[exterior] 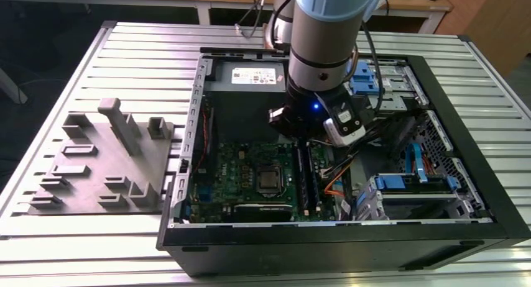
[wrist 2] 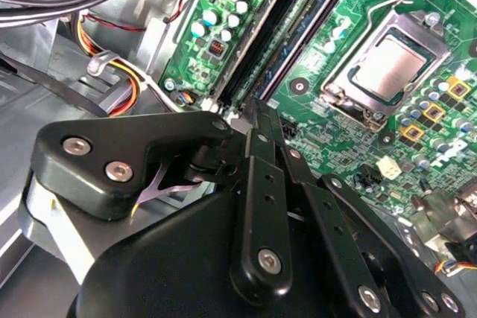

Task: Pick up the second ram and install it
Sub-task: 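Press down the second ram until it locks into place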

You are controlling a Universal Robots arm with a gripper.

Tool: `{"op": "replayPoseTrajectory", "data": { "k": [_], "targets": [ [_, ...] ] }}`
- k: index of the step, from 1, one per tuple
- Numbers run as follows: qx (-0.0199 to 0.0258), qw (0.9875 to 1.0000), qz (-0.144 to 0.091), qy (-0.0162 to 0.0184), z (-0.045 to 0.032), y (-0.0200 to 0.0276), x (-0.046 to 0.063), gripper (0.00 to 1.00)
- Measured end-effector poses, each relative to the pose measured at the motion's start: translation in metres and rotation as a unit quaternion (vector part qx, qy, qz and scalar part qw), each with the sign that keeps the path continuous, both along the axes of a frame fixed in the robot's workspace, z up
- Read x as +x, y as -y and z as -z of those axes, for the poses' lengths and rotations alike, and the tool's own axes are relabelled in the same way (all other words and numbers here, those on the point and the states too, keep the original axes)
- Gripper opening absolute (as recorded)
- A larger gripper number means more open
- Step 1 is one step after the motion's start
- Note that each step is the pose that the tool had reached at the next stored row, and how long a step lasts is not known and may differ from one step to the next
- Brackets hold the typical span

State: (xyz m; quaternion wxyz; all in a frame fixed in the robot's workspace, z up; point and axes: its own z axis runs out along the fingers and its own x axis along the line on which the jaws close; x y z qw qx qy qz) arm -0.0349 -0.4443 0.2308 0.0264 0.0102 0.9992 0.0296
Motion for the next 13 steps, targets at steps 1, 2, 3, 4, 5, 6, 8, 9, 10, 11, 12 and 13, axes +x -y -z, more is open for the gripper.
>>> {"op": "replayPoseTrajectory", "data": {
  "k": [1,2,3,4,5,6,8,9,10,11,12,13],
  "targets": [
    [0.0000,1.0000,0.000,0.0000,0.0005,-0.0001,0.0000,0.07],
    [-0.0001,1.0000,0.000,0.0000,0.0007,-0.0003,0.0000,0.07],
    [-0.0001,1.0000,0.000,0.0000,0.0011,-0.0006,0.0000,0.07],
    [0.0000,1.0000,0.000,0.0000,0.0014,-0.0012,-0.0001,0.07],
    [0.0000,1.0000,0.000,0.0000,0.0017,-0.0019,-0.0001,0.07],
    [0.0000,1.0000,0.000,0.0000,0.0019,-0.0024,0.0000,0.07],
    [0.0001,1.0000,0.000,0.0000,0.0026,-0.0027,0.0000,0.07],
    [0.0002,1.0000,0.000,0.0000,0.0033,-0.0027,0.0000,0.07],
    [0.0002,1.0000,0.000,0.0000,0.0045,-0.0028,0.0000,0.07],
    [0.0002,1.0000,0.000,0.0000,0.0057,-0.0028,0.0000,0.07],
    [0.0003,1.0000,0.000,0.0000,0.0067,-0.0028,0.0000,0.07],
    [0.0003,1.0000,0.000,0.0000,0.0071,-0.0028,0.0000,0.07]
  ]
}}
